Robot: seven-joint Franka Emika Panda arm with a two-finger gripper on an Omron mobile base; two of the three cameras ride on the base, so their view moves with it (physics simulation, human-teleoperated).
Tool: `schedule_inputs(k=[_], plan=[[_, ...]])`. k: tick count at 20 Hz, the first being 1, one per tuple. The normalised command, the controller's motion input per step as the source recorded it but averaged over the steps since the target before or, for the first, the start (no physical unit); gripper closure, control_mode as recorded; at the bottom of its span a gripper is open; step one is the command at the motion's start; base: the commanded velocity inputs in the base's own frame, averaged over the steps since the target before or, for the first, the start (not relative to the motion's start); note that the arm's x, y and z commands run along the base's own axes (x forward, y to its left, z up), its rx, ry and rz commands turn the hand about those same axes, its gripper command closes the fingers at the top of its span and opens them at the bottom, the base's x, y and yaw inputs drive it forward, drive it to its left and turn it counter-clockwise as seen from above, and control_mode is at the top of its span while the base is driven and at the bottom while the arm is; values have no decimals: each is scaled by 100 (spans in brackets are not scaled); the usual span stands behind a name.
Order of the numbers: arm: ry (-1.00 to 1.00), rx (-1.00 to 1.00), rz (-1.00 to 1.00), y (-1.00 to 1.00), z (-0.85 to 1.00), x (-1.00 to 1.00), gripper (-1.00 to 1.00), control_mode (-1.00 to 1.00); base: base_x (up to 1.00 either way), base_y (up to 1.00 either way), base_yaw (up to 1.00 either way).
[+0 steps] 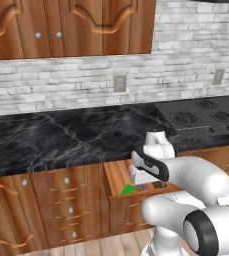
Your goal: Restock the sink supplies by placing the sponge and soap dispenser on the counter and next to the sink. Make sure the soap dispenser is upright.
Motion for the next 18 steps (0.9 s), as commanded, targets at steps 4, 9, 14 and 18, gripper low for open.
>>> schedule_inputs(k=[4,9,14,18], plan=[[4,1,2,0,-15,81,-100,-100,0,0,0],[7,0,3,0,-39,58,-100,-100,0,0,0],[1,0,4,1,-43,4,-100,-100,0,0,0],[0,0,5,0,-33,-63,-100,-100,0,0,0]])
